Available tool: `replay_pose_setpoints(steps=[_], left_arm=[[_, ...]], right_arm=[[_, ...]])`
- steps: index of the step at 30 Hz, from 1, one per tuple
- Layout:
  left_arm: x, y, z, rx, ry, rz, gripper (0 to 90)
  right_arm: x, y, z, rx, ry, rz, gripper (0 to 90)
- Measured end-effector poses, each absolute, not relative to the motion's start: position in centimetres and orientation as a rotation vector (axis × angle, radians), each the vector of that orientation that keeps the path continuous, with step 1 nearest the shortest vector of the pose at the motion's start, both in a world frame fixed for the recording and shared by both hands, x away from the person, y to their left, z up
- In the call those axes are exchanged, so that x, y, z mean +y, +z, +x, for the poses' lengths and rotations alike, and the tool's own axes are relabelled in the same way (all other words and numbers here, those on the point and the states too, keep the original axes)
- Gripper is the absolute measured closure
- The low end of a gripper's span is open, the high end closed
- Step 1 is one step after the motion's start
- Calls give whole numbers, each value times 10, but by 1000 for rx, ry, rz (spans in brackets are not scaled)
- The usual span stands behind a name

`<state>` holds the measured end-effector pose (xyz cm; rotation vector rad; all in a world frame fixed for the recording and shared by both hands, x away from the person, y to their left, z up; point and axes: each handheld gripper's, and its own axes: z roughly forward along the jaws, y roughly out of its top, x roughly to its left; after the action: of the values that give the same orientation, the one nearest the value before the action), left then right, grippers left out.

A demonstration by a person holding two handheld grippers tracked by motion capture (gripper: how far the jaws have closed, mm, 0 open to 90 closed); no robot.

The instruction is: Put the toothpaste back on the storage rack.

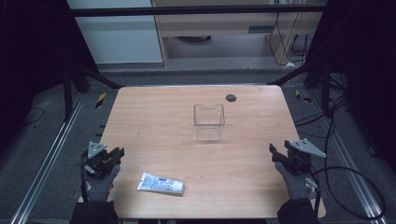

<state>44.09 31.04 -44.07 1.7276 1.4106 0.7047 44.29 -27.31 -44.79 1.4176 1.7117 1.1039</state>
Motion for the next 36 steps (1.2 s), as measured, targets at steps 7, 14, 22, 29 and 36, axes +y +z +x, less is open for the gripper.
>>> replay_pose_setpoints(steps=[7, 14, 22, 29, 36], left_arm=[[304, -442, 431, 1389, 660, 1779, 815], [296, -446, 425, 1354, 589, 1842, 860], [285, -448, 420, 1295, 528, 1925, 893], [276, -451, 414, 1223, 429, 2009, 894], [268, -453, 406, 1177, 371, 2073, 895]], right_arm=[[-263, -454, 439, 1803, 1132, 1361, 468], [-257, -454, 438, 1857, 1149, 1315, 579], [-250, -457, 435, 1929, 1159, 1297, 677], [-245, -458, 435, 1960, 1153, 1278, 727], [-245, -457, 434, 1946, 1154, 1275, 770]])
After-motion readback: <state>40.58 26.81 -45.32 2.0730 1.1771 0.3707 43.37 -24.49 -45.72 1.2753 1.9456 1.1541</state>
